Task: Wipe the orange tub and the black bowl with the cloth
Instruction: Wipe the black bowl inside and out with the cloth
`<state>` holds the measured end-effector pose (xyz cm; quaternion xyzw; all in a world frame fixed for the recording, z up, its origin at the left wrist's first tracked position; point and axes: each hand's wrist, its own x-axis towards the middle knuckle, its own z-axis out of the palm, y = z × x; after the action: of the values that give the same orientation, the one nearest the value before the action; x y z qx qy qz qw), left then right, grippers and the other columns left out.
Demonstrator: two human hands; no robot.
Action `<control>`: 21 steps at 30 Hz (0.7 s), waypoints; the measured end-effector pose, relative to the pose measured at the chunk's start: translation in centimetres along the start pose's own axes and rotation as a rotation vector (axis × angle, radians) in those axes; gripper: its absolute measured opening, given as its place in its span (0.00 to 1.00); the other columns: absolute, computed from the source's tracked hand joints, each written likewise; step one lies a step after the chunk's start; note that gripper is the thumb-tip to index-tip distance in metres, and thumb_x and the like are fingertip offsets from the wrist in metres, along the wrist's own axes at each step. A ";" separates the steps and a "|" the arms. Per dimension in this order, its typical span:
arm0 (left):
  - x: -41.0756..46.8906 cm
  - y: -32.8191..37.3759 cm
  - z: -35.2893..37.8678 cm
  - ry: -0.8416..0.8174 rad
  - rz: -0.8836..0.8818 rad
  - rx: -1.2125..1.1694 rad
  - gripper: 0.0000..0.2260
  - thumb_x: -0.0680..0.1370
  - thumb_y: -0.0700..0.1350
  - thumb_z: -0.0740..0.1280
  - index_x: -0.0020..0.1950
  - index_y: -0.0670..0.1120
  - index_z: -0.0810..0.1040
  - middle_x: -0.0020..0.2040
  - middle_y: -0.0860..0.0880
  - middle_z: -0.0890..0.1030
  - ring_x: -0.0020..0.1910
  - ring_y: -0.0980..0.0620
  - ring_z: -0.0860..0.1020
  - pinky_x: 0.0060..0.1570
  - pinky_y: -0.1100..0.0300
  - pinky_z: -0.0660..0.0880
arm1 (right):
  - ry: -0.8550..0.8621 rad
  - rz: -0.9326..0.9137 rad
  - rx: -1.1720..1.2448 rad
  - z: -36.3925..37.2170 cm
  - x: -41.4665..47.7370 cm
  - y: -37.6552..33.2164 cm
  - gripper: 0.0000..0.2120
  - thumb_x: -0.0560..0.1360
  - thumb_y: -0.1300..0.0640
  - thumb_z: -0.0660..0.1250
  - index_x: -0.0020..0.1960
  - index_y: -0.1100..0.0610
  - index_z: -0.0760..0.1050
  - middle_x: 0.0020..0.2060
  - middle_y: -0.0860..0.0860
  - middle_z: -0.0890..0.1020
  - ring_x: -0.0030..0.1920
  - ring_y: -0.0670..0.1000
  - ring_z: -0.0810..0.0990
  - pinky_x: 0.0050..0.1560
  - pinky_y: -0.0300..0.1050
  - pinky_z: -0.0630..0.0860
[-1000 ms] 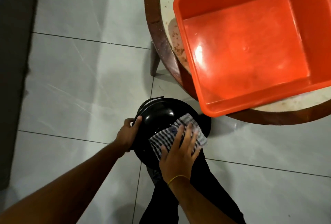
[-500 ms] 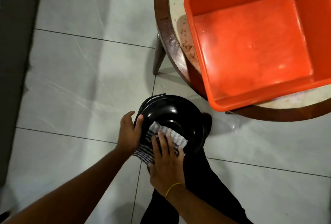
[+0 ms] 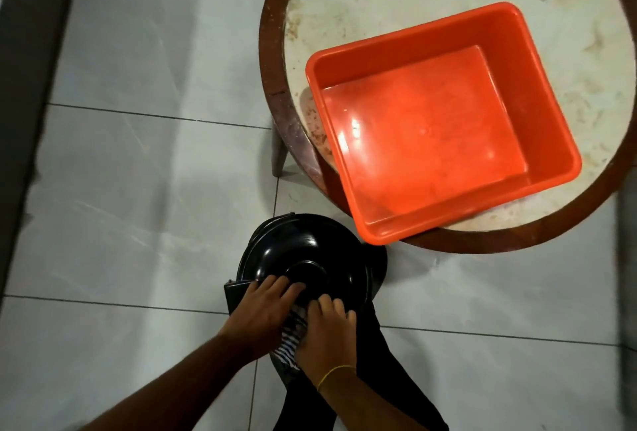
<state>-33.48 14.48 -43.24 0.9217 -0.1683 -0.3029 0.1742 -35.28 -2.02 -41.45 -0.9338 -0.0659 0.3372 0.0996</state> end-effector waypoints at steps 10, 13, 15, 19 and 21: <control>0.7 -1.3 -0.3 0.285 -0.295 -0.403 0.38 0.76 0.72 0.63 0.81 0.55 0.62 0.85 0.47 0.56 0.84 0.42 0.55 0.75 0.32 0.64 | 0.067 -0.072 0.052 0.1 0.3 8.4 0.14 0.69 0.55 0.77 0.50 0.49 0.75 0.50 0.50 0.77 0.49 0.57 0.80 0.46 0.51 0.78; 1.7 -0.4 0.1 0.222 -0.385 -0.484 0.44 0.73 0.76 0.62 0.84 0.60 0.51 0.87 0.51 0.44 0.86 0.44 0.44 0.76 0.26 0.55 | 0.075 -0.147 0.164 -1.3 1.8 11.1 0.17 0.70 0.53 0.79 0.52 0.52 0.74 0.62 0.52 0.71 0.63 0.57 0.73 0.60 0.52 0.78; 2.2 -0.3 0.3 0.215 -0.413 -0.486 0.47 0.72 0.77 0.63 0.84 0.61 0.47 0.87 0.53 0.40 0.85 0.45 0.41 0.75 0.24 0.52 | 0.034 -0.211 0.190 -2.3 3.1 12.1 0.20 0.70 0.52 0.80 0.54 0.53 0.72 0.73 0.56 0.65 0.73 0.60 0.66 0.71 0.55 0.74; 2.8 -0.6 0.4 0.209 -0.435 -0.483 0.52 0.69 0.78 0.64 0.85 0.60 0.45 0.86 0.54 0.39 0.85 0.46 0.39 0.74 0.21 0.50 | -0.075 -0.320 0.114 -4.2 6.3 13.6 0.24 0.68 0.48 0.82 0.57 0.52 0.73 0.84 0.53 0.45 0.83 0.64 0.53 0.76 0.59 0.70; 3.0 -0.7 0.5 0.185 -0.430 -0.464 0.55 0.66 0.80 0.64 0.85 0.60 0.43 0.86 0.54 0.37 0.85 0.46 0.38 0.74 0.21 0.50 | -0.152 -0.375 0.107 -5.0 7.6 14.2 0.24 0.66 0.51 0.83 0.53 0.52 0.72 0.84 0.52 0.40 0.83 0.63 0.57 0.70 0.55 0.76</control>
<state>-31.37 13.72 -45.37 0.8954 0.1205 -0.2779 0.3263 -25.45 -15.06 -45.63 -0.8704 -0.2278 0.3854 0.2047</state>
